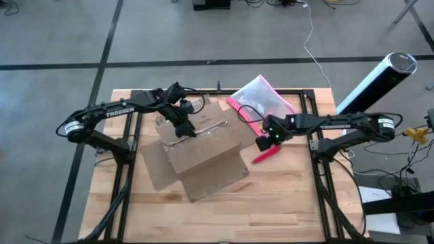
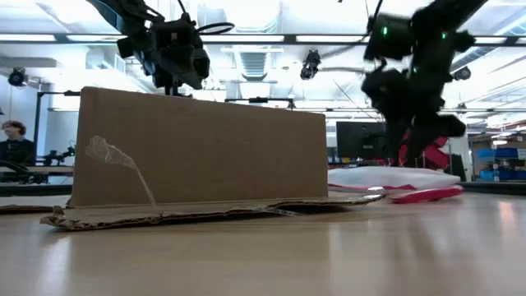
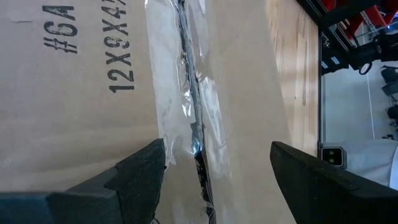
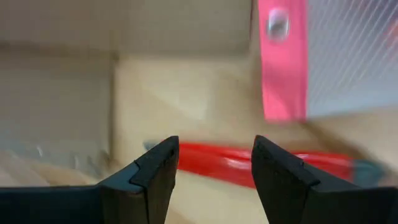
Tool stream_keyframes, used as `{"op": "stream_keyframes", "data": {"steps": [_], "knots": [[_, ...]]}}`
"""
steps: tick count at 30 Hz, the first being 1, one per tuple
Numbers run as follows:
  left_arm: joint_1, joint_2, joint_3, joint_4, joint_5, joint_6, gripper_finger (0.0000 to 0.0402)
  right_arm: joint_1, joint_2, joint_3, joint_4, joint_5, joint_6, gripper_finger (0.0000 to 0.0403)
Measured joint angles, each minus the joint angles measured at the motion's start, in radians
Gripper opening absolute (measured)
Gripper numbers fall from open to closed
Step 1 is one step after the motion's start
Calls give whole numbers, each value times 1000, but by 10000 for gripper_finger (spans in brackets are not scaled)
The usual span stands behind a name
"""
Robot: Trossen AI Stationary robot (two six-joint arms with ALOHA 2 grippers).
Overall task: Unpack boxes
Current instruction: Break down the cardboard box
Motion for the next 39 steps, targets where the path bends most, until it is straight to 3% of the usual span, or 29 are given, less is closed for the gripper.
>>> {"op": "stream_keyframes", "data": {"steps": [3,10,12,17,24,32,39], "knots": [[0,0,0,1,0,0,277,17,-18,9,-19,59,38,181],[0,0,0,10,0,0,277,58,-6,-18,-54,63,79,181],[0,0,0,12,0,0,277,70,-6,-19,-31,72,-26,181],[0,0,0,25,0,3,277,121,-6,-18,36,116,-503,181],[-3,1,0,18,21,-2,277,154,22,-15,-40,113,-662,183],[-11,1,0,24,26,-3,277,154,129,-15,-71,37,-740,254],[-15,1,0,23,26,-35,277,155,238,-15,-27,92,-874,323]]}}
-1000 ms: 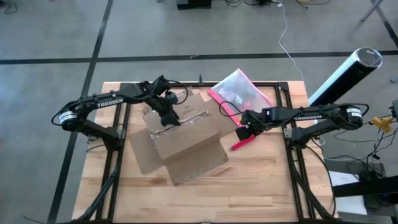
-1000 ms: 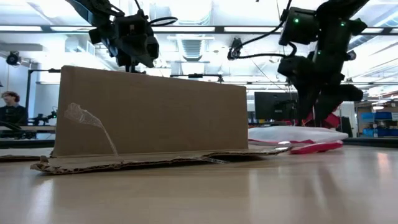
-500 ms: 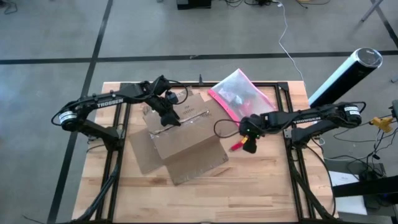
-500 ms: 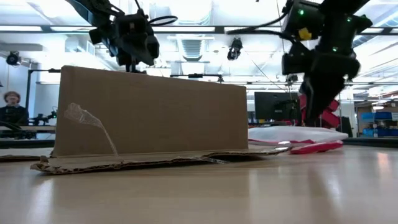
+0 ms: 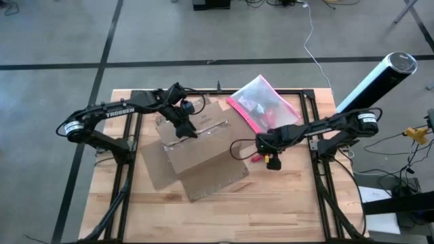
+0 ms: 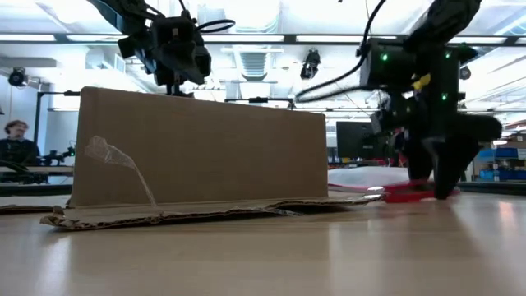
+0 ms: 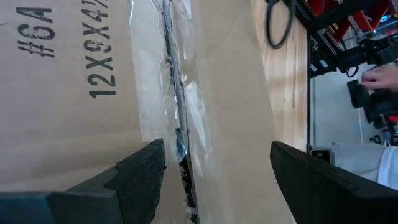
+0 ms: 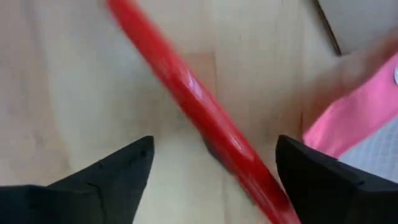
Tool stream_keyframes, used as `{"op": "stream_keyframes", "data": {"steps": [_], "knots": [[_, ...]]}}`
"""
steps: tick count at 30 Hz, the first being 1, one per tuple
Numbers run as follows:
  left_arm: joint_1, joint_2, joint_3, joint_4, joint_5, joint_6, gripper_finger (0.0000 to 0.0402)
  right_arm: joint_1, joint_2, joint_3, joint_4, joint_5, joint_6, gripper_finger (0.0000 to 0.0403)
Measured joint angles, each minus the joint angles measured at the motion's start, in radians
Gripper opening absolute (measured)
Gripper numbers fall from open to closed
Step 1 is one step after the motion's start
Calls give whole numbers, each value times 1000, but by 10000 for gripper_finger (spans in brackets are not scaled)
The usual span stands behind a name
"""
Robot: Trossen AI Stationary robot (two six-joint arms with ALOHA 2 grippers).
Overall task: Unpack boxes
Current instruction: Break down the cardboard box
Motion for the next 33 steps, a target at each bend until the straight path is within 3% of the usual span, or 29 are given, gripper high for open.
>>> {"op": "stream_keyframes", "data": {"steps": [4,8,18,31,33], "knots": [[-9,0,0,0,0,-16,277,0,48,5,16,-32,-20,325],[-19,0,0,0,0,-18,277,-2,100,8,16,-86,-9,295],[-23,-1,0,10,-1,-25,277,0,85,14,12,-141,69,107],[-23,-1,0,29,-2,-25,277,0,7,10,-5,-135,228,100],[-23,-1,0,29,-2,-24,277,0,-28,17,-33,-146,267,46]]}}
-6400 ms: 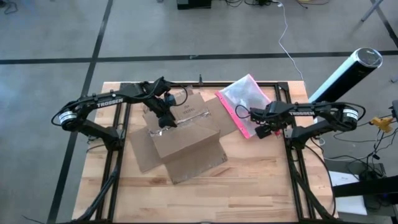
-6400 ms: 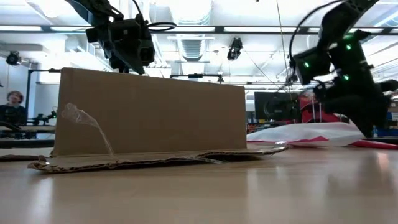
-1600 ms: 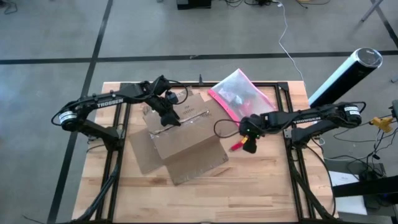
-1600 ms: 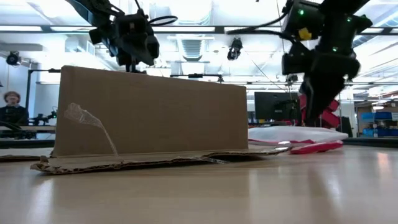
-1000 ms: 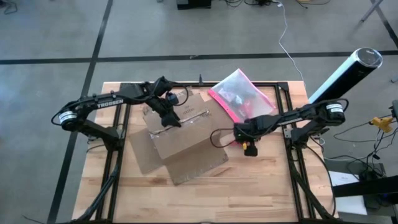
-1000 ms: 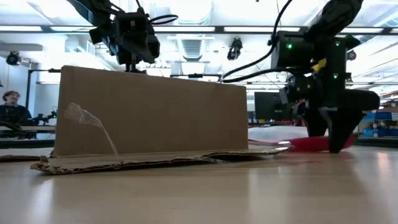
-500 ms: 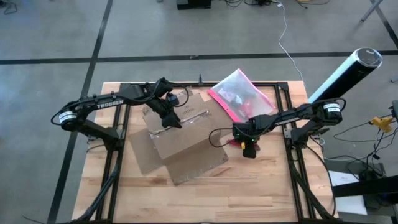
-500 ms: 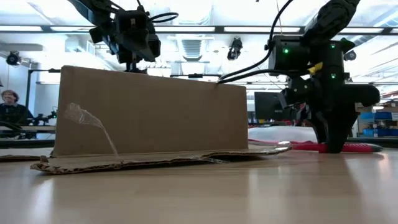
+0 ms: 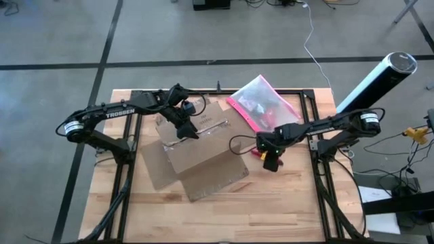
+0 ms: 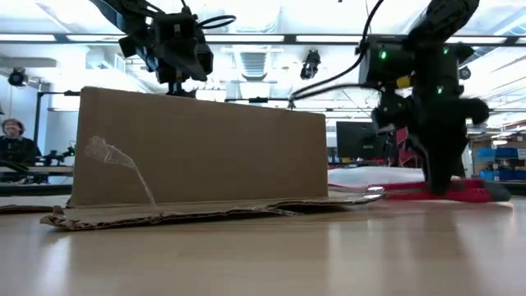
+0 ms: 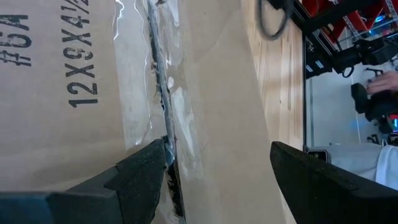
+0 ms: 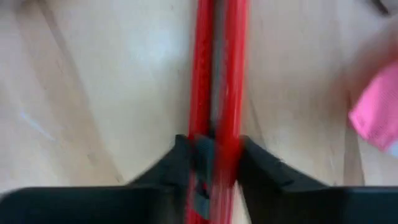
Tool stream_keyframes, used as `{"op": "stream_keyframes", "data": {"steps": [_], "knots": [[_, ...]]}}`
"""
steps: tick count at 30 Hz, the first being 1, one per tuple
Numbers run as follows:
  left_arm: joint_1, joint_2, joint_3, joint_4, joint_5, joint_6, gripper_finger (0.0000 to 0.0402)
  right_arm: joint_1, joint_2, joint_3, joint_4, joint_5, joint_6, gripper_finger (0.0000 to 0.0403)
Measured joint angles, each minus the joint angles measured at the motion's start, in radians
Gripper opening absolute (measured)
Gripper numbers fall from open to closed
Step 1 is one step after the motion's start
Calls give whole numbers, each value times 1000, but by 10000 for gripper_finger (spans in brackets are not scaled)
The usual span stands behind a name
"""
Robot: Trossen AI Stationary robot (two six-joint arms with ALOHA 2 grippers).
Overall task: Unpack boxes
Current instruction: Break down the cardboard box
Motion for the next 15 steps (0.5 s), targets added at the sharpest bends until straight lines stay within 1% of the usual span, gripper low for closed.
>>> {"op": "stream_keyframes", "data": {"steps": [3,6,12,15], "knots": [[0,0,0,9,0,0,277,1,-53,14,-63,17,38,19],[-1,0,0,23,1,0,277,0,-124,36,-71,20,79,1],[-1,0,0,52,1,4,277,0,-217,42,-80,31,153,4],[-1,0,0,60,1,4,277,0,-226,42,-84,0,181,4]]}}
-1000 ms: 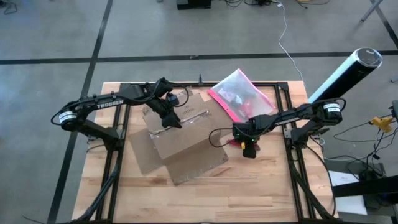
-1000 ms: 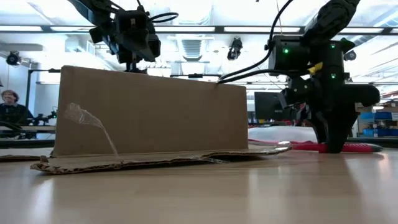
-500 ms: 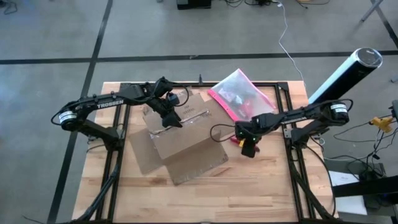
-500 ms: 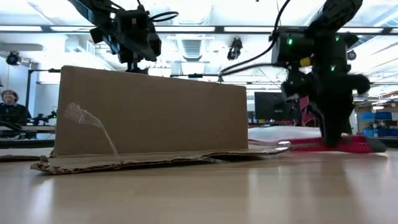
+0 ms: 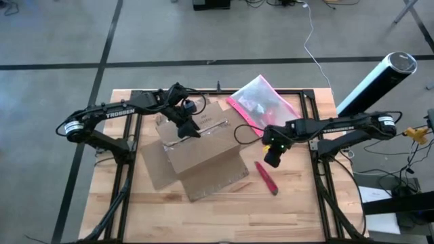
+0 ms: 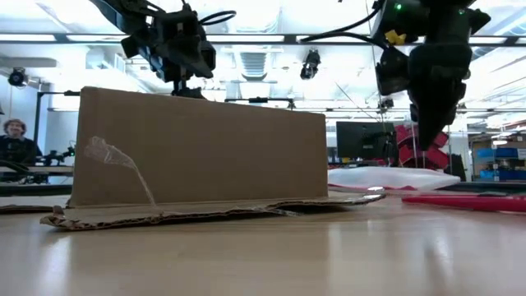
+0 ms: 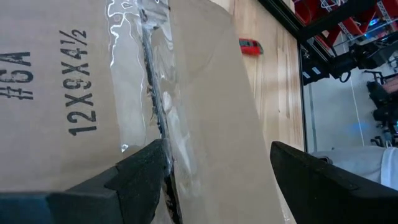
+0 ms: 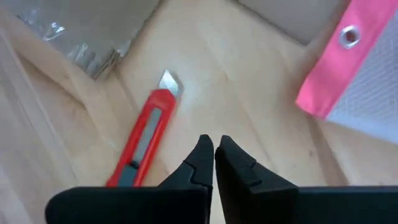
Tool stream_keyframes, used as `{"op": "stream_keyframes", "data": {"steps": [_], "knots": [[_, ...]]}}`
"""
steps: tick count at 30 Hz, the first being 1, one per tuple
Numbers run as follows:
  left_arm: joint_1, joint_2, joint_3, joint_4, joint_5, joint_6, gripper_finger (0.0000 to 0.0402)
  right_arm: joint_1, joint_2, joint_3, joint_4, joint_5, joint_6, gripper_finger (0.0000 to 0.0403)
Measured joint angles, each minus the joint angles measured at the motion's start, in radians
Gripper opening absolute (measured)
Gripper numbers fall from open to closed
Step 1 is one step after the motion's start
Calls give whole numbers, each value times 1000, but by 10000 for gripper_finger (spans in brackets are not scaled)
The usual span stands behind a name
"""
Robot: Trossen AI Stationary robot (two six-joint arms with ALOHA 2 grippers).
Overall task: Unpack boxes
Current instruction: Break down the cardboard box
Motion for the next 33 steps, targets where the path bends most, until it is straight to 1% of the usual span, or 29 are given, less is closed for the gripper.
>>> {"op": "stream_keyframes", "data": {"steps": [4,8,11,14,19,23,26,30,33], "knots": [[-4,0,0,0,0,-4,277,6,4,0,0,-102,100,31],[-12,0,0,0,0,-6,277,64,4,0,1,-173,204,91],[-17,0,0,0,0,-6,277,139,5,0,7,-170,263,146],[-18,0,0,4,0,-5,277,194,25,-6,54,-165,356,194],[-18,0,0,8,-15,0,277,263,119,-11,124,-112,540,249],[-18,0,0,9,-21,-5,277,315,221,-11,209,-114,641,274],[-18,0,0,9,-22,-12,277,350,298,-11,258,-115,717,283],[-18,0,0,7,-22,-14,277,383,389,-6,267,-114,762,279],[-18,0,0,5,-23,-14,277,396,432,0,263,-112,737,263]]}}
